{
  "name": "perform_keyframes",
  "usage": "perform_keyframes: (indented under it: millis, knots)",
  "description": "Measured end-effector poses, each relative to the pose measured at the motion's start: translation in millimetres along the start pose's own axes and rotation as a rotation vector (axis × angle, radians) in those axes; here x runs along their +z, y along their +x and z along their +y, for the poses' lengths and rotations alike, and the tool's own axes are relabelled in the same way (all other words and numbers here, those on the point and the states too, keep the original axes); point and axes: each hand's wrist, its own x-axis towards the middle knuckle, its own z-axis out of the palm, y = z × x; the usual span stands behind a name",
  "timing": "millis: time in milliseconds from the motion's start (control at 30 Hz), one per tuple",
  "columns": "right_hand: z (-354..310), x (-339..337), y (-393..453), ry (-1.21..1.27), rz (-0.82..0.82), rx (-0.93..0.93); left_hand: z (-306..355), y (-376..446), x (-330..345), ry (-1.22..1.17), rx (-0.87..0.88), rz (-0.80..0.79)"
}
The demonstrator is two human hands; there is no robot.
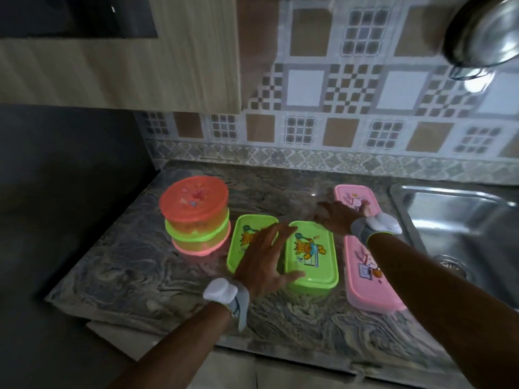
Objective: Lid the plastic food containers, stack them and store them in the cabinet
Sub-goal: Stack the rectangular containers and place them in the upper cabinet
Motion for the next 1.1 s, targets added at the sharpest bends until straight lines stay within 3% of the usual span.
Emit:
perform_keyframes:
  millis: [200, 300, 400, 500, 700, 800, 1100]
  knots:
    - [15.5, 29.4, -5.4, -0.09, -0.03, -0.05, 10.1, 9.3, 57.3, 0.219, 0.107, -0.336]
    - [14.6, 38.3, -2.5, -0.097, -0.029, -0.067, 3.7, 11.5, 60.5, 0.297, 0.125, -0.416]
    - [14.3, 35.9, -2.5, -0.047, 0.05, -0.088, 2.4, 18.8, 55.1, 0.355, 0.171, -0.43]
    - [13.1, 20.3, -3.6, -0.026, 0.1, -0.085, 4.2, 25.5, 46.9, 0.379, 0.208, -0.346]
    - [-11.1, -30.4, -0.8, -0.005, 0.182, -0.147, 5.2, 45.1, 8.9, 0.342, 0.133, -0.319]
    - [-38.5, -42.5, 2.1, -0.03, 0.158, -0.19, -5.7, 38.1, -15.6, 0.368, 0.119, -0.301]
    - [-123.8, -9.0, 14.2, -0.098, 0.053, -0.299, -57.0, -20.5, -63.2, 0.412, -0.06, -0.455]
